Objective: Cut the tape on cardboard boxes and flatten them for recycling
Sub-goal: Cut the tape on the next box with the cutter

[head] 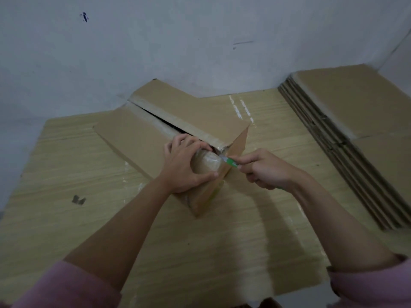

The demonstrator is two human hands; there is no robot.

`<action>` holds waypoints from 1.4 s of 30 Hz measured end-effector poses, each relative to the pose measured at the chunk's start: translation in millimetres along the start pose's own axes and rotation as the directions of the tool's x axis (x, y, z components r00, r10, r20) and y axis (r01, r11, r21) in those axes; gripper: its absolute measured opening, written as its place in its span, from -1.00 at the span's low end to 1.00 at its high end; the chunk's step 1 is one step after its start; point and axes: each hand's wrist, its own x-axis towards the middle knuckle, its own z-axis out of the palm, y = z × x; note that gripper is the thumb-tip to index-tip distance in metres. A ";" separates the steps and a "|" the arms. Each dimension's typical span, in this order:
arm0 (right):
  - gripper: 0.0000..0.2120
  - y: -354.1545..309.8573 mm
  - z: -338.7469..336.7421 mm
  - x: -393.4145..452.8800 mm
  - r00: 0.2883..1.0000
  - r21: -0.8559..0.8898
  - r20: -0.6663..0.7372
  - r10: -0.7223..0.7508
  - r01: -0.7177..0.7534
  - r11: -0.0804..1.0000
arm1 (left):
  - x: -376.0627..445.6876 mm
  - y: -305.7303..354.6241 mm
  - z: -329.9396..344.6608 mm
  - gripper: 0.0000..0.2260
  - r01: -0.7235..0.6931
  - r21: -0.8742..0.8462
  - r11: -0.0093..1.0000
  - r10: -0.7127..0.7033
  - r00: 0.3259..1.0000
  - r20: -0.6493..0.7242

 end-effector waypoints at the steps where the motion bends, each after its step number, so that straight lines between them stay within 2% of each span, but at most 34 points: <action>1: -0.64 -1.6 -2.9 1.3 0.999 0.006 0.024 0.028 -0.028 1.000 | 0.2 0.1 -0.3 -0.37 0.004 -0.010 1.000 -0.004 1.000 0.000; 4: -0.63 -2.5 -8.7 1.8 0.994 0.017 0.083 0.072 -0.073 0.997 | 0.9 -0.1 -0.6 -0.37 0.015 -0.022 1.000 -0.015 1.000 0.008; 6: -0.63 0.6 -4.6 1.3 0.996 0.059 0.074 0.052 -0.056 0.997 | 1.4 -0.4 0.2 -0.38 0.011 -0.017 1.000 -0.011 1.000 0.004; 15: -0.65 29.8 42.7 -1.2 0.980 0.329 -0.191 -0.047 0.109 0.938 | 9.8 3.2 2.1 -0.34 0.029 0.002 1.000 -0.029 0.999 0.042; 19: -0.64 44.4 89.7 0.6 0.879 0.274 -0.459 -0.128 0.277 0.921 | 11.4 3.7 1.4 -0.35 0.051 -0.003 0.999 -0.051 0.996 0.071; 23: -0.61 45.6 123.5 4.1 0.809 0.405 -0.586 -0.044 0.340 0.849 | 13.6 4.4 1.9 -0.40 0.099 -0.024 0.995 -0.098 0.994 0.041; 27: -0.57 38.8 121.6 13.4 0.829 0.516 -0.558 0.038 0.311 0.798 | 14.7 3.5 2.9 -0.42 0.108 -0.026 0.994 -0.107 0.994 0.026; 32: -0.62 34.5 110.4 11.3 0.875 0.566 -0.482 0.040 0.276 0.777 | 17.2 1.9 5.4 -0.37 0.103 -0.016 0.995 -0.103 0.995 0.017; 35: -0.62 34.8 105.0 13.1 0.873 0.520 -0.485 0.056 0.236 0.821 | 18.7 0.9 6.2 -0.39 0.109 -0.006 0.994 -0.109 0.993 0.034; 39: -0.68 28.6 109.3 14.4 0.828 0.407 -0.560 0.027 0.247 0.880 | 20.4 -1.3 7.5 -0.47 0.127 -0.044 0.991 -0.125 0.991 0.045; 42: -0.72 27.4 101.3 10.5 0.854 0.406 -0.519 0.022 0.224 0.886 | 21.1 -3.0 8.7 -0.48 0.137 -0.049 0.989 -0.134 0.989 0.057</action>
